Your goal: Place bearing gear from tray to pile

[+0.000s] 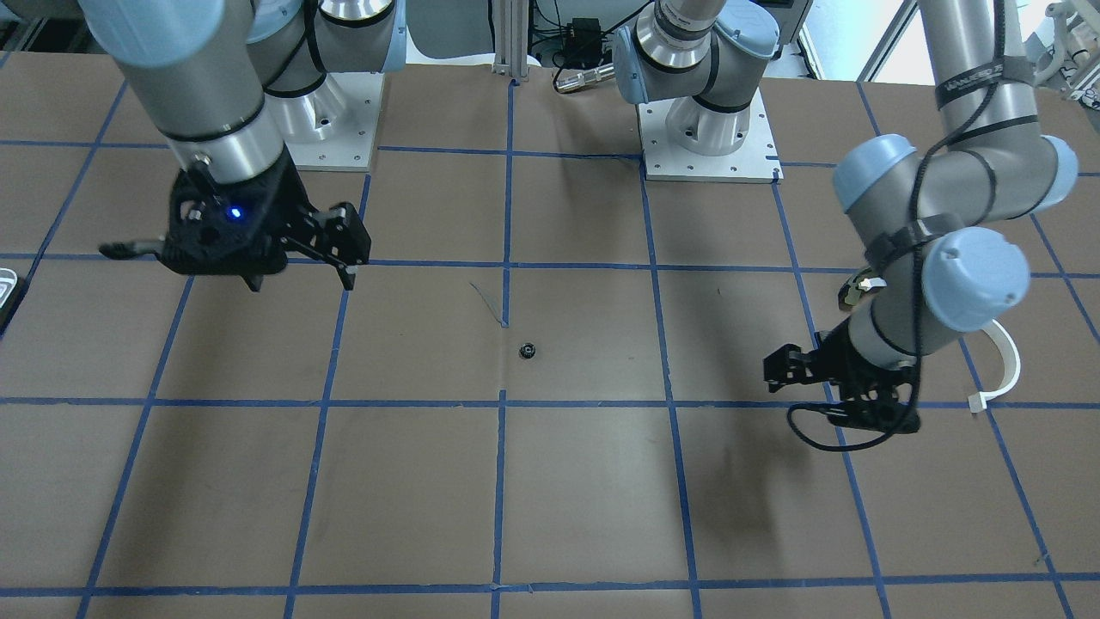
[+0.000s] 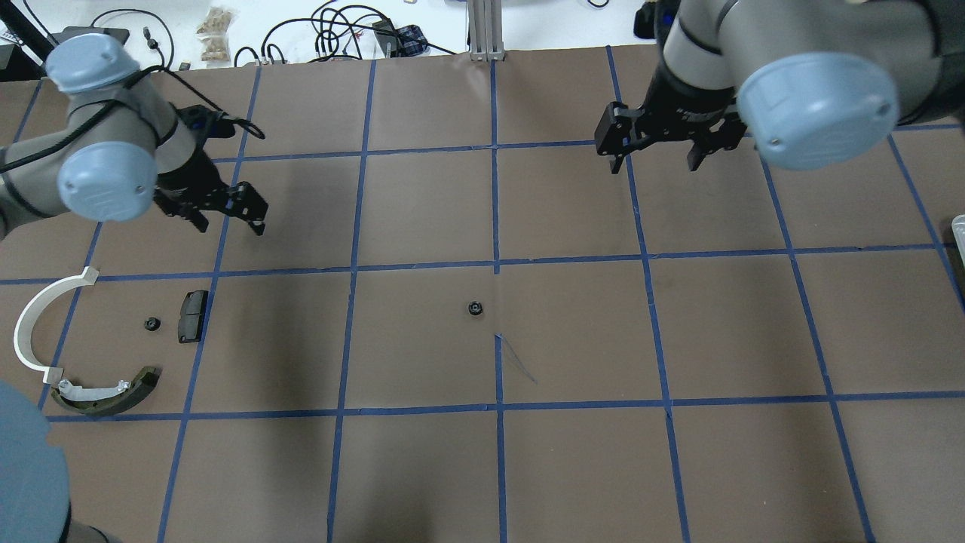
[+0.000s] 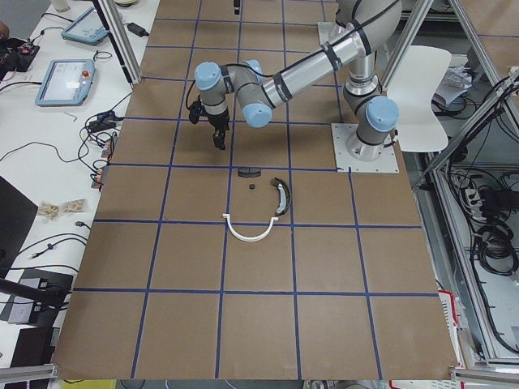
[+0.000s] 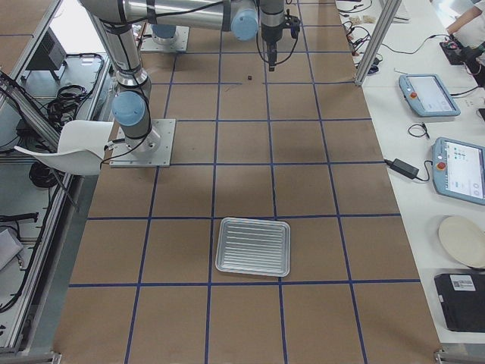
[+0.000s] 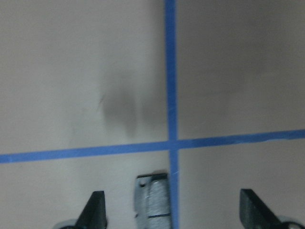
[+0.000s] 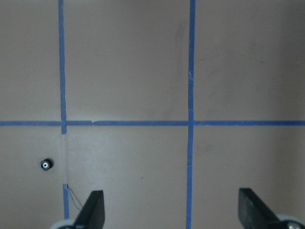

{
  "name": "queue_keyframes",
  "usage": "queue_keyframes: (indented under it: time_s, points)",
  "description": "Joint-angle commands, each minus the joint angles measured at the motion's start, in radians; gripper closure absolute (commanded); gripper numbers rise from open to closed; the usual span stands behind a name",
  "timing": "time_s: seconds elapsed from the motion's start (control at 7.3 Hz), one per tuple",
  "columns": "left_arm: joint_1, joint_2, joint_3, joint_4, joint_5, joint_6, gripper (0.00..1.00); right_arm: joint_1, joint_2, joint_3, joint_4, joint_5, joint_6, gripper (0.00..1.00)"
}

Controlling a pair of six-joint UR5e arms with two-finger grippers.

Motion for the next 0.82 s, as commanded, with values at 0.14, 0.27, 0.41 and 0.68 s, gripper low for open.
queue_keyframes:
  time_s: [0.14, 0.27, 0.41, 0.68]
  points:
    - [-0.315, -0.029, -0.009, 0.040, -0.009, -0.327, 0.00, -0.016, -0.107, -0.101, 0.234, -0.016, -0.018, 0.00]
    - [-0.376, -0.038, -0.011, 0.051, -0.008, -0.363, 0.00, -0.016, -0.101, -0.149, 0.297, -0.017, -0.019, 0.00]
    - [-0.430, -0.052, -0.014, 0.071, -0.008, -0.398, 0.00, -0.016, -0.107, -0.130, 0.315, -0.020, -0.019, 0.00]
    - [-0.492, -0.081, -0.025, 0.096, -0.037, -0.477, 0.00, -0.030, -0.097, -0.106, 0.293, -0.017, -0.096, 0.00]
